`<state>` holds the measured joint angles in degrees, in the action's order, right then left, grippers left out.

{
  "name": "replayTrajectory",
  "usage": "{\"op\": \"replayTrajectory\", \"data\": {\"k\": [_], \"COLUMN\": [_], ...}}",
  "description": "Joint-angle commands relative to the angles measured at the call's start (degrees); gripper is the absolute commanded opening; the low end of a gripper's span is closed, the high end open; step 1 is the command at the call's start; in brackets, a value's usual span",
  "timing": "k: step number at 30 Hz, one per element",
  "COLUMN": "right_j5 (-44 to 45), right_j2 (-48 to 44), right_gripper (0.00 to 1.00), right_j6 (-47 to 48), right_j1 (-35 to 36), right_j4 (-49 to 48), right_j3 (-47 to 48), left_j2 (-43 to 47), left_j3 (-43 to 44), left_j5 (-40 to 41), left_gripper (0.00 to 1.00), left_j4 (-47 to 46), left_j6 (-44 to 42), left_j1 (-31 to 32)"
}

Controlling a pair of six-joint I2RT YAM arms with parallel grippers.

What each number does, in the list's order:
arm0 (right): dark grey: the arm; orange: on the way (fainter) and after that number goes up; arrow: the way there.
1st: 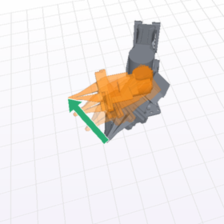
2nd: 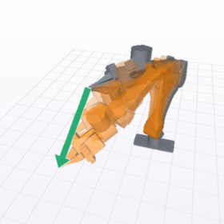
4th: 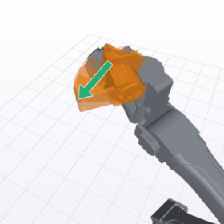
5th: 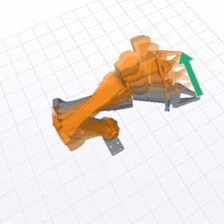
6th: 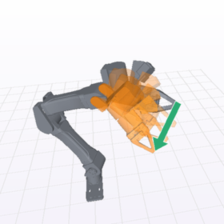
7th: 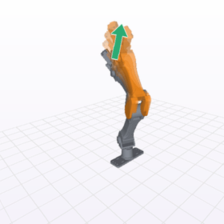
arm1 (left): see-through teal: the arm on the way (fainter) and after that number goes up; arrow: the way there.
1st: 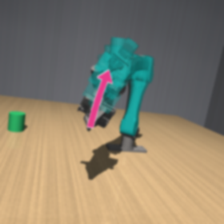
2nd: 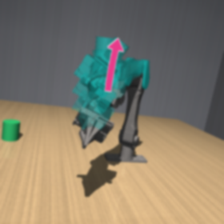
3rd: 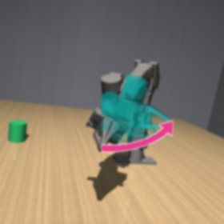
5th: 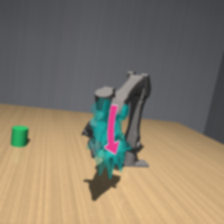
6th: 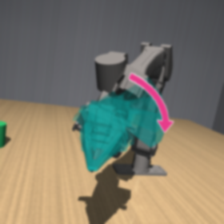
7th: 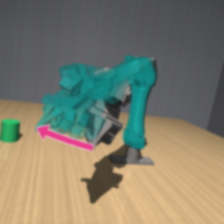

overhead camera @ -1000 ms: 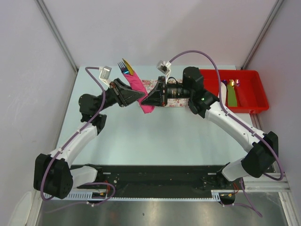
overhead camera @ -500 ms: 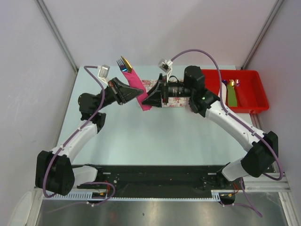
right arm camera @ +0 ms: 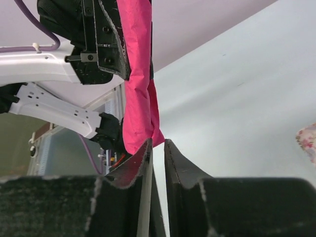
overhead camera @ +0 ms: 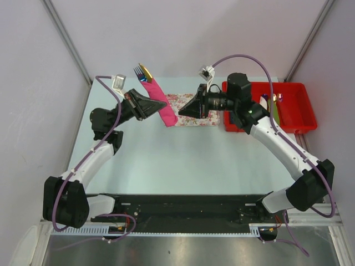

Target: Place the utensils on the paper napkin and roll it up

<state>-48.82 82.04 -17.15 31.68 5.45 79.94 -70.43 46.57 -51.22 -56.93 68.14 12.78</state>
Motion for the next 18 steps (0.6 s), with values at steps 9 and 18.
{"op": "replayTrajectory", "data": {"k": [9, 18], "right_j5": [-7.95, -8.75], "right_j2": [0.93, 3.39], "right_gripper": [0.21, 0.2], "right_j6": [-20.12, -22.85], "right_j1": [-1.27, -1.18], "right_j4": [-14.94, -17.94], "right_j3": [-3.83, -3.21], "left_j2": [0.39, 0.82], "left_j3": [3.62, 3.44], "left_j5": [0.68, 0.51], "left_gripper": [0.0, 0.0], "left_j4": [-4.6, -4.42], "left_j6": [1.03, 0.94], "left_j1": [-0.29, 0.14]}}
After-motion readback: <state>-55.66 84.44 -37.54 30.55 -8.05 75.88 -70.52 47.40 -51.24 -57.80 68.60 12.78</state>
